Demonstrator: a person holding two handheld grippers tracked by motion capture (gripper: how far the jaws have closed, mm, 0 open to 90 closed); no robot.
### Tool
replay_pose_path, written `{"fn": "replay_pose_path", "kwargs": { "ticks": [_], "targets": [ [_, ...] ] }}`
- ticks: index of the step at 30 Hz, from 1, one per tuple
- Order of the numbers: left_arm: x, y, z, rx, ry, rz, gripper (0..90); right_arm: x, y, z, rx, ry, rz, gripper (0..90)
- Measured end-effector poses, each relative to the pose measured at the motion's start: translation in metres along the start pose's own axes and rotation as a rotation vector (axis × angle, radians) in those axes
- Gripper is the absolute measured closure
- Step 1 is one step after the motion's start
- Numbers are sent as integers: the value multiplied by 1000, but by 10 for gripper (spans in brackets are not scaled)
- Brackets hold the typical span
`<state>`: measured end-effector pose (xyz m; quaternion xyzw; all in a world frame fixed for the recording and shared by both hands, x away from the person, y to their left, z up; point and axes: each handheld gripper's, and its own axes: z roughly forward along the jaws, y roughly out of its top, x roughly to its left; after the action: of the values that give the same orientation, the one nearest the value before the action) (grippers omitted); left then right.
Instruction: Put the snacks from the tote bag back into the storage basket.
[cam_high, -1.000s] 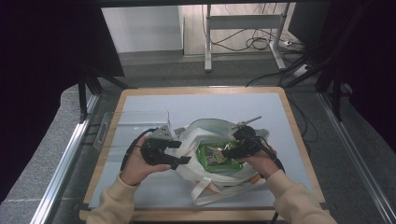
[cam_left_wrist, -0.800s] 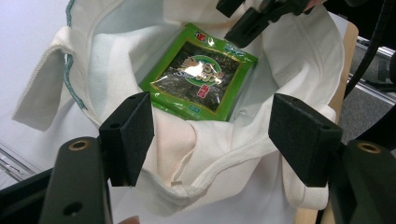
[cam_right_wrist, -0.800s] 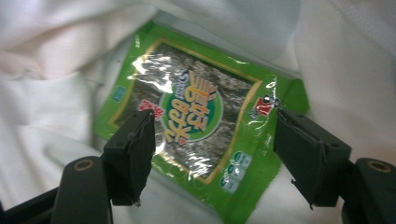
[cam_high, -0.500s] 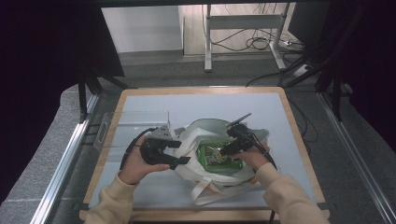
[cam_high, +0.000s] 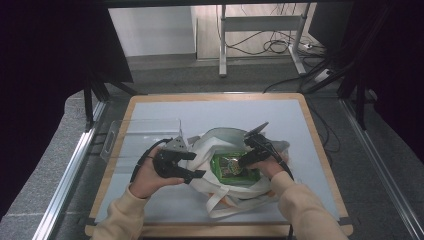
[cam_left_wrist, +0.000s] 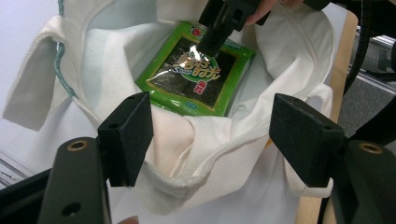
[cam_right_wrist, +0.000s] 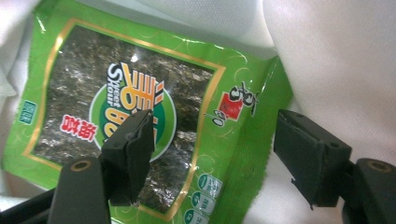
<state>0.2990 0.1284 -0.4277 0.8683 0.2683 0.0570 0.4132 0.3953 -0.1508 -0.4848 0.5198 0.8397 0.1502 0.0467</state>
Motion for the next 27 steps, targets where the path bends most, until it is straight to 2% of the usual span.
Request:
{"fn": "replay_pose_path", "kwargs": {
  "ticks": [4, 9, 12, 15, 18, 23, 27],
  "targets": [
    [0, 0, -1, -2, 1, 1, 304, -3, 0, 1, 5, 8, 8, 280],
    [1, 0, -1, -4, 4, -3, 303, 1, -4, -5, -28, 24, 5, 285],
    [1, 0, -1, -4, 3, -4, 303, 5, -7, -8, -19, 34, 1, 289],
    [0, 0, -1, -4, 3, -1, 303, 8, -11, -7, -3, 19, 3, 290],
    [0, 0, -2, 2, 3, 10, 302, 5, -16, -1, 22, -12, 21, 280],
    [1, 0, -3, -1, 4, 11, 303, 0, -17, 3, 34, 14, 62, 237],
    [-1, 0, -2, -10, 2, 1, 302, -6, -16, 6, 37, 55, 97, 229]
  ]
}}
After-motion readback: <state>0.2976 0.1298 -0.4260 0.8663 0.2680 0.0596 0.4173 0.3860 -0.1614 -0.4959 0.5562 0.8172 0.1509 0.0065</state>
